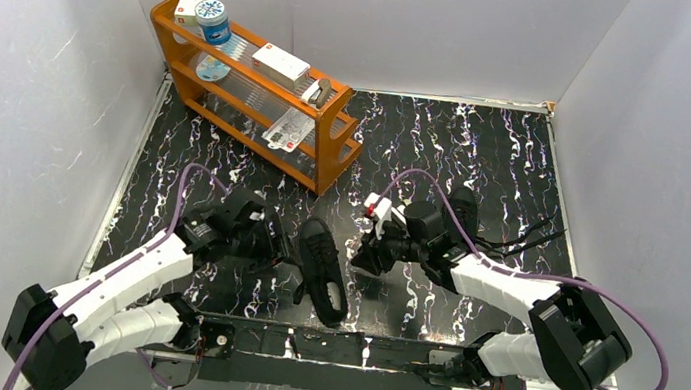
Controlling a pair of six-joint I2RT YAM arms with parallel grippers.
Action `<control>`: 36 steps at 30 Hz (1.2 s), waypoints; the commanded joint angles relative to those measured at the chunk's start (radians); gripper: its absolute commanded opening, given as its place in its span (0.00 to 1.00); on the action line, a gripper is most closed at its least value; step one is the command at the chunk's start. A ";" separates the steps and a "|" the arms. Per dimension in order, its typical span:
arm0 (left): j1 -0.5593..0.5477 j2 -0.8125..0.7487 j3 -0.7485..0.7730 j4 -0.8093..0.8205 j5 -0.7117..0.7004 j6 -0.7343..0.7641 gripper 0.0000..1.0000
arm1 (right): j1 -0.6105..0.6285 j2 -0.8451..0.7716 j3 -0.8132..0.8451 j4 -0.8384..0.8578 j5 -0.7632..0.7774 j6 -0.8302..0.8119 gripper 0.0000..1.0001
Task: Tie the shoes
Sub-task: Tie the shoelace on the shoe.
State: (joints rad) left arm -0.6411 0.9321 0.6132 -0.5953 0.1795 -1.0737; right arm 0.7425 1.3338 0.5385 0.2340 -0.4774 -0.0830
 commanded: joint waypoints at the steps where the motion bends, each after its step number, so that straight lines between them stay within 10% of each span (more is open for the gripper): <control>1: -0.024 0.099 0.084 0.208 0.181 -0.058 0.61 | -0.046 -0.064 -0.025 0.043 0.011 0.023 0.47; 30: -0.178 0.503 0.331 0.109 0.155 0.030 0.22 | -0.055 -0.089 -0.040 0.051 0.001 0.050 0.52; 36: -0.199 0.519 0.350 0.088 0.127 0.034 0.33 | -0.056 -0.073 -0.037 0.058 -0.015 0.051 0.52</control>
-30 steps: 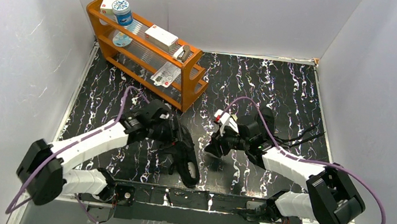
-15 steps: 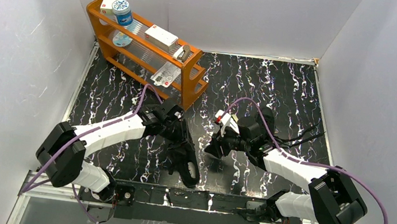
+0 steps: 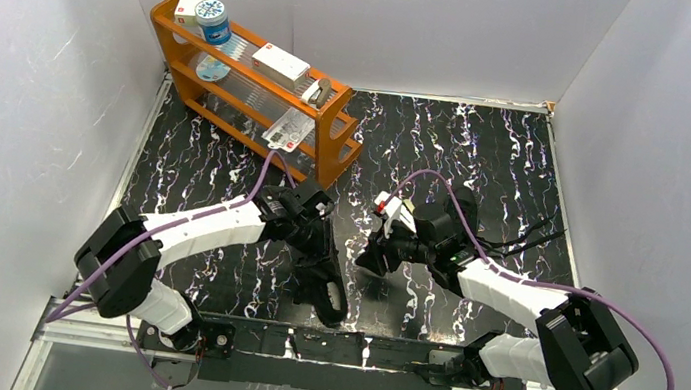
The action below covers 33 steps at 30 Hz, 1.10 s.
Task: Tie the shoes
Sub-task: Tie the shoelace on the shoe.
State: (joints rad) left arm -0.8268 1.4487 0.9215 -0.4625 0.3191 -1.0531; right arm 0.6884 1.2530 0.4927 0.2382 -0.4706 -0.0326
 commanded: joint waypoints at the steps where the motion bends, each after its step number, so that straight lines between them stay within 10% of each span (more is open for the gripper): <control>1: -0.014 0.006 0.045 -0.045 -0.015 0.014 0.33 | -0.001 0.010 0.009 0.054 -0.026 0.000 0.52; 11: -0.021 -0.022 0.030 -0.064 0.003 0.019 0.00 | -0.002 0.012 0.006 0.083 -0.092 -0.015 0.56; 33: -0.028 -0.225 -0.266 0.081 0.133 -0.004 0.00 | 0.025 0.266 0.122 0.427 -0.313 0.187 0.65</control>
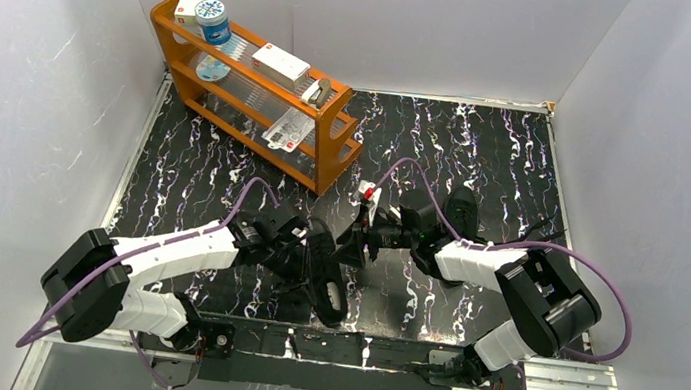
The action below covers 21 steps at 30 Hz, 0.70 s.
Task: Tie the shoes
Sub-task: Tie the shoelace on the shoe.
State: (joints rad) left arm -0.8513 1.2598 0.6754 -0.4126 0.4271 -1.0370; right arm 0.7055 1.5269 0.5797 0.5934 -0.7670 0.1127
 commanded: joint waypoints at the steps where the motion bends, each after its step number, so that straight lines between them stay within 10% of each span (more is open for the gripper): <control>1: -0.003 -0.034 -0.020 0.036 0.023 -0.022 0.00 | 0.008 -0.008 0.036 0.064 -0.012 0.042 0.63; 9: -0.003 -0.041 -0.004 0.051 -0.015 -0.048 0.08 | 0.008 -0.020 0.026 0.045 0.003 0.065 0.56; 21: 0.006 -0.302 0.043 -0.176 -0.081 0.004 0.64 | 0.029 -0.164 0.085 -0.346 0.116 0.261 0.61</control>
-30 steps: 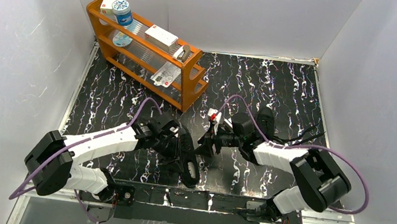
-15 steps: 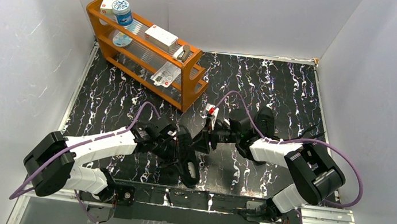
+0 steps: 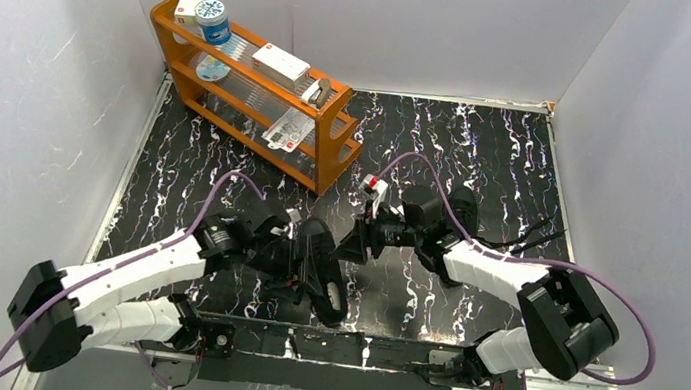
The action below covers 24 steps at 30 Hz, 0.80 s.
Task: Tie the shoes
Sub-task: Tie the shoelace on the shoe.
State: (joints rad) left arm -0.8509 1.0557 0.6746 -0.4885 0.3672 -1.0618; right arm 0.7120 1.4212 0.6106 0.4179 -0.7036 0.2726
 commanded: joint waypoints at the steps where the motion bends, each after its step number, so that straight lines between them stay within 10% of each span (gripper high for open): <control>1: 0.013 -0.113 0.046 -0.104 -0.024 0.036 0.66 | 0.034 -0.075 0.043 -0.175 0.064 0.120 0.61; 14: 0.296 0.064 -0.049 0.343 0.148 0.318 0.54 | 0.219 -0.115 0.007 -0.221 0.248 0.141 0.53; 24: 0.309 0.175 -0.081 0.512 0.302 0.424 0.51 | 0.250 -0.067 0.021 -0.206 0.328 0.178 0.53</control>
State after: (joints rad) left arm -0.5449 1.2774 0.6075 -0.0654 0.5858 -0.6979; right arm 0.9451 1.3499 0.6060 0.1875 -0.4206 0.4320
